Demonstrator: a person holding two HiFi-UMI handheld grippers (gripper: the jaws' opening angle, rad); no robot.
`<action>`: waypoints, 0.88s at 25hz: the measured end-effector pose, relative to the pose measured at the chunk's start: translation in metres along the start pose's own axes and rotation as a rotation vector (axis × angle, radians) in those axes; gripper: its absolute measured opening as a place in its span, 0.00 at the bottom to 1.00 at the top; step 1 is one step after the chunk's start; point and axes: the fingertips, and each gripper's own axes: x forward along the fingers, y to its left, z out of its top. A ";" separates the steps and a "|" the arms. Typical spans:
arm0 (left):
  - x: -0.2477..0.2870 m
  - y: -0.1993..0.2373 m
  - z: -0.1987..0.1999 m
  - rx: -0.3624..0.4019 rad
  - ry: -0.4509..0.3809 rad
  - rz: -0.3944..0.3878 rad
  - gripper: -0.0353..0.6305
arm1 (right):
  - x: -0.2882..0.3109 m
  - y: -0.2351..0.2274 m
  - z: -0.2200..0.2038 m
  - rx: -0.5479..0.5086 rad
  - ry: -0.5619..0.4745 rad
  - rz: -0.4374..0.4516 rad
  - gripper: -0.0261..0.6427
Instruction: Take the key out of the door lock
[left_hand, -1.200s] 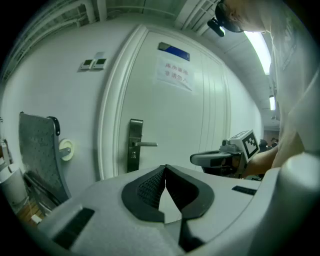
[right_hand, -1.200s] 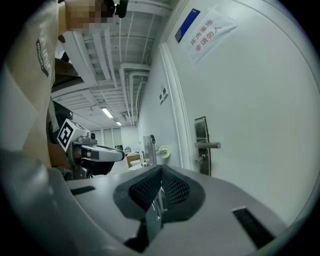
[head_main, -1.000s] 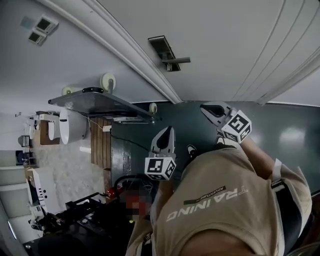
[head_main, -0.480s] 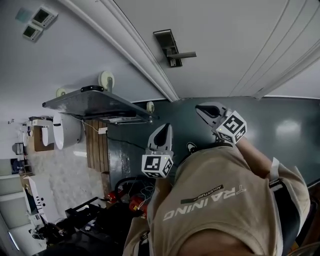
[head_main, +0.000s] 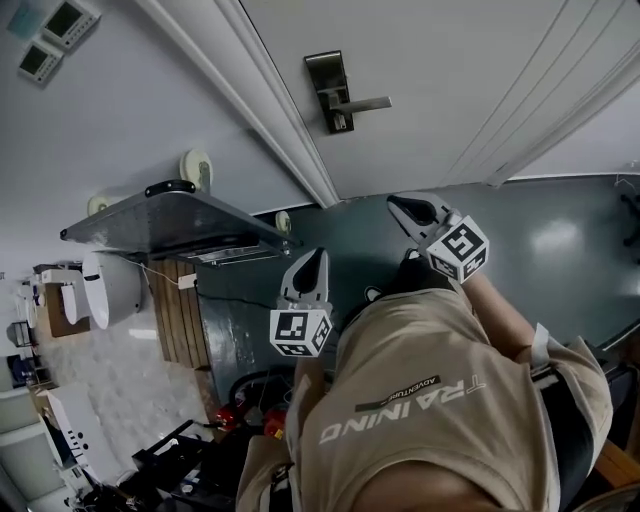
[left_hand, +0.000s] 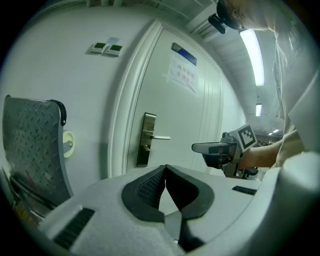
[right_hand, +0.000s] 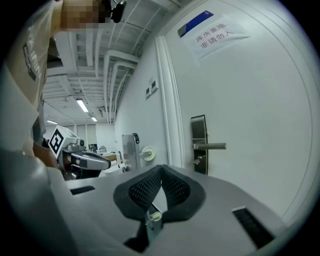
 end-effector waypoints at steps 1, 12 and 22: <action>0.001 0.001 0.000 -0.010 -0.003 -0.007 0.07 | -0.002 -0.002 -0.001 0.010 0.008 -0.011 0.06; 0.014 0.032 -0.017 -0.085 0.034 0.019 0.07 | 0.049 0.004 -0.035 0.065 0.104 0.047 0.06; 0.047 0.114 0.006 -0.042 0.129 0.053 0.07 | 0.163 -0.017 -0.026 0.157 0.048 0.083 0.06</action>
